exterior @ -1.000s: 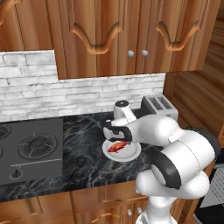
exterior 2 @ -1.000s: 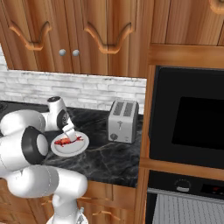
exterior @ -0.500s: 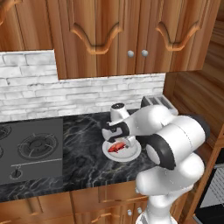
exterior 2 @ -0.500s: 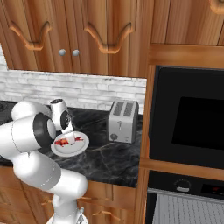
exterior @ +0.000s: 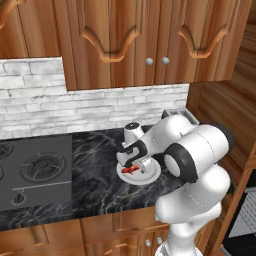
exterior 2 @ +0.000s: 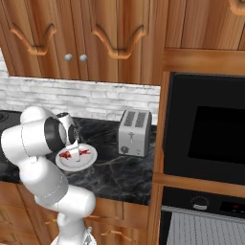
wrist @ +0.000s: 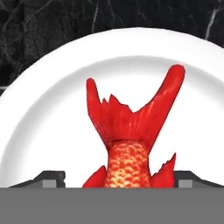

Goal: Place the fish on the rack of the oven, and slide the rack back inside. Close the oven door.

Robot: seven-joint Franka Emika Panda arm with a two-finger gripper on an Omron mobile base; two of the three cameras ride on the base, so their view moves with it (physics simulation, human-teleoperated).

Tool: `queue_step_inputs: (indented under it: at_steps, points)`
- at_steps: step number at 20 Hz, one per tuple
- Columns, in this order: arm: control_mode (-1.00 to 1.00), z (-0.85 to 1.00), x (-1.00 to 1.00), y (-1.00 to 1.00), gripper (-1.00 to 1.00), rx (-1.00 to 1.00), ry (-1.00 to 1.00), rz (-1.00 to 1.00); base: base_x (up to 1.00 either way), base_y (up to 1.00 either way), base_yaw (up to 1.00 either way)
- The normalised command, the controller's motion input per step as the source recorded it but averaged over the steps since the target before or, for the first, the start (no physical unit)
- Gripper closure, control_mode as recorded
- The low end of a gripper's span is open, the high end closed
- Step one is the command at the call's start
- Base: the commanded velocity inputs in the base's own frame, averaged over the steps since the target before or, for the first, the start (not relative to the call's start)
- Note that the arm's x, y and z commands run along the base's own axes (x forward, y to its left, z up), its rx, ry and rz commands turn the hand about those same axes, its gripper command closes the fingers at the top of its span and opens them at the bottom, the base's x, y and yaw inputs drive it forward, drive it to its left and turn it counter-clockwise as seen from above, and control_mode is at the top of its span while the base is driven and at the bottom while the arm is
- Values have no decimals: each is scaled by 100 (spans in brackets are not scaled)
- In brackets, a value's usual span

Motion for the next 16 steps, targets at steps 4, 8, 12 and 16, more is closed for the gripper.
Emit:
queue_step_inputs:
  at_steps: [4,8,12,16]
  points:
    - [-100,-3,3,2,100,0,-9,-2,0,0,0]
    - [-100,54,-8,-6,100,0,-15,0,0,0,0]
    - [-100,88,-58,-30,100,0,-14,0,0,0,0]
    - [-100,91,-78,-30,100,0,-7,0,0,0,0]
